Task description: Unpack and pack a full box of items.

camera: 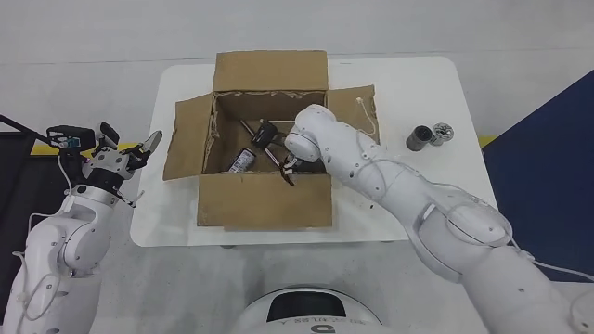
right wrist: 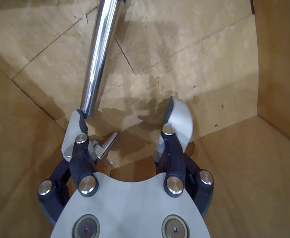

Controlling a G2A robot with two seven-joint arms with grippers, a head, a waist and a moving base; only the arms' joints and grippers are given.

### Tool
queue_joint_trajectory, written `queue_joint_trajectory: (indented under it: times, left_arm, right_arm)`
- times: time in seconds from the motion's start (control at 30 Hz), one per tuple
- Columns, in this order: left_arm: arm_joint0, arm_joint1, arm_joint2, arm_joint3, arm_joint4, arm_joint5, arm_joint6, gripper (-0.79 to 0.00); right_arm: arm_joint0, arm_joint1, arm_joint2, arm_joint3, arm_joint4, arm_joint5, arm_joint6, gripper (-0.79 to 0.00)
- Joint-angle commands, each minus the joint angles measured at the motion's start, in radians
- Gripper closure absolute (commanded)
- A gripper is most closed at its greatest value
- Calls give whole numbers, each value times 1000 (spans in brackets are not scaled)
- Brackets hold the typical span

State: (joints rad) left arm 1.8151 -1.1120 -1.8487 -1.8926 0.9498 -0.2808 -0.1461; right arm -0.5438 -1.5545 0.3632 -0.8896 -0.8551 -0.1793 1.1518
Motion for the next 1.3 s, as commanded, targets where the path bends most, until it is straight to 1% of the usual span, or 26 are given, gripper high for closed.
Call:
queue_joint_trajectory:
  times: [0.0,0.2,0.4,0.57,0.7,0.83,0.97,1.13,1.17,1.2,1.23,1.27]
  left_arm:
    - [0,0,0,0,0,0,0,-785]
    - [0,0,0,0,0,0,0,-785]
    - [0,0,0,0,0,0,0,-785]
    - [0,0,0,0,0,0,0,-785]
    - [0,0,0,0,0,0,0,-785]
    - [0,0,0,0,0,0,0,-785]
    - [0,0,0,0,0,0,0,-785]
    - [0,0,0,0,0,0,0,-785]
    - [0,0,0,0,0,0,0,-785]
    - [0,0,0,0,0,0,0,-785]
    - [0,0,0,0,0,0,0,-785]
    - [0,0,0,0,0,0,0,-785]
  right_arm:
    - [-3,2,9,-7,-2,-4,-4,0]
    - [-29,30,52,-63,-3,-62,-12,0]
    - [-75,78,116,-175,-15,-121,-1,0]
    - [-136,136,211,-336,-52,-138,-7,0]
    - [-220,187,307,-490,-107,-141,-32,0]
    - [-305,225,387,-604,-144,-161,-62,0]
    - [-357,247,442,-659,-150,-189,-79,0]
    - [-375,257,476,-677,-95,-227,-70,0]
    - [-373,257,478,-677,-76,-234,-67,-92]
    - [-368,256,479,-675,-52,-243,-64,-240]
    - [-360,255,478,-671,-33,-247,-58,-360]
    - [-350,252,473,-667,-19,-246,-52,-372]
